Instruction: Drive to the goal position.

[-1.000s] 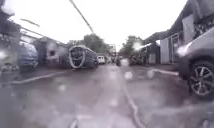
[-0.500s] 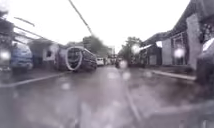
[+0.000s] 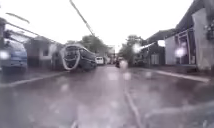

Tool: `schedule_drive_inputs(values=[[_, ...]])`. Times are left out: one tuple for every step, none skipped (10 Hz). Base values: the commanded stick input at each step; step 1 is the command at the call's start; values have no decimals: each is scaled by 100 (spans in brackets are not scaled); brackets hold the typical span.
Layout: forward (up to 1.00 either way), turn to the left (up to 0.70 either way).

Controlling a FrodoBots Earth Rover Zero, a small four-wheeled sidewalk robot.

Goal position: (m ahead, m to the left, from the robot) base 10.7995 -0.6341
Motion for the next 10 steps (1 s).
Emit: schedule_drive_inputs(values=[[100, 0], [100, 0], [100, 0], [100, 0], [100, 0], [100, 0], [100, 0], [100, 0], [100, 0], [100, 0]])
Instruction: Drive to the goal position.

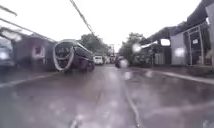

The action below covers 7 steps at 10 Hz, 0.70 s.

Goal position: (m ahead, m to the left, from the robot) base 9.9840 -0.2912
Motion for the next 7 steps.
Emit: schedule_drive_inputs(values=[[100, 0], [100, 0], [100, 0], [100, 0], [100, 0], [100, -7], [100, -27]])
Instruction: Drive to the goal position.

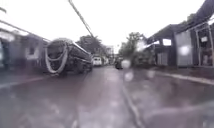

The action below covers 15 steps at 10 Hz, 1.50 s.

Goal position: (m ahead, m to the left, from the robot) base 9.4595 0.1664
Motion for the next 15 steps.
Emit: schedule_drive_inputs(values=[[100, -27], [100, -9], [100, 0], [100, 0], [100, 0], [100, 0], [100, 0], [100, 0], [100, 0], [100, 0], [100, 0], [100, 0], [100, 7], [100, 19], [100, 26]])
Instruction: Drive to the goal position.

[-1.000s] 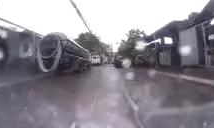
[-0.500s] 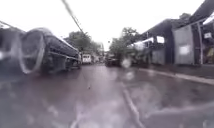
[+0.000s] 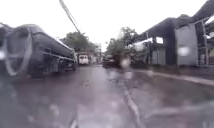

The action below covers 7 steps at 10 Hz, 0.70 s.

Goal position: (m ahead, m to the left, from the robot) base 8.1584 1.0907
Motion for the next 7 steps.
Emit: schedule_drive_inputs(values=[[100, 0], [100, 0], [100, 0], [100, 0], [100, 0], [100, 0], [100, 0]])
